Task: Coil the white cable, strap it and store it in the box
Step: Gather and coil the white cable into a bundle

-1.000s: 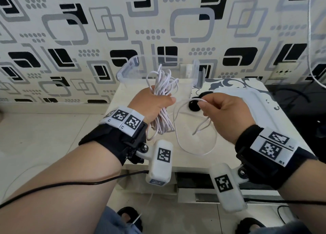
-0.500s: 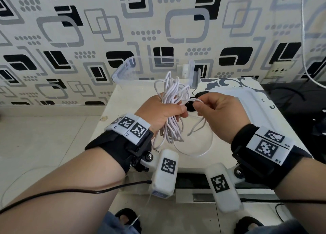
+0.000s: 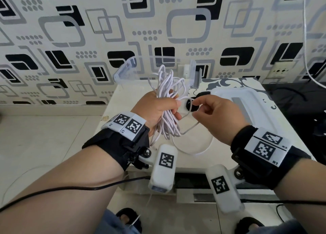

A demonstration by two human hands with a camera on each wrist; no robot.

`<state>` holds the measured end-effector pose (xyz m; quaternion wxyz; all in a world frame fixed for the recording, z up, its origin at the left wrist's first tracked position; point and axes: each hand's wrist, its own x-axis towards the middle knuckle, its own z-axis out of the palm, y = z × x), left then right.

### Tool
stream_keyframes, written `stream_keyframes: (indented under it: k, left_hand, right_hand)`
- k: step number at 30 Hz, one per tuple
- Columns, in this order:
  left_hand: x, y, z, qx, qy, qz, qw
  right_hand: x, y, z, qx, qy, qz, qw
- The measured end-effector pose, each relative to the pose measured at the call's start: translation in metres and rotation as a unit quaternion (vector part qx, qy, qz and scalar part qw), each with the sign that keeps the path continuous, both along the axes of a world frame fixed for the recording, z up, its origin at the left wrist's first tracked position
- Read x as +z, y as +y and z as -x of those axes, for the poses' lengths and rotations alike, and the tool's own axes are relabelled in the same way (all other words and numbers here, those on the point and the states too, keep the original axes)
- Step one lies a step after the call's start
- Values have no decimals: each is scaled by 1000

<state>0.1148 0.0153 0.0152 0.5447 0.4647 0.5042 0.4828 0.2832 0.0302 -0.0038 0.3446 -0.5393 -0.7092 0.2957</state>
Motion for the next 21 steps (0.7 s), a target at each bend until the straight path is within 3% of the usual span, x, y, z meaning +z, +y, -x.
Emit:
stream_keyframes:
  k: [6, 10, 16, 21]
  left_hand:
    - [5, 0, 7, -13, -31, -14, 999]
    - [7, 1, 9, -28, -45, -12, 998]
    - [2, -3, 4, -94, -11, 3, 996]
    - [4, -1, 2, -15, -11, 3, 1000]
  right_hand:
    - [-4, 1, -3, -6, -47, 35, 998]
    - [-1, 1, -2, -7, 14, 45, 999]
    - [-2, -1, 3, 2, -6, 20, 1000]
    - [3, 2, -1, -38, 20, 21, 999]
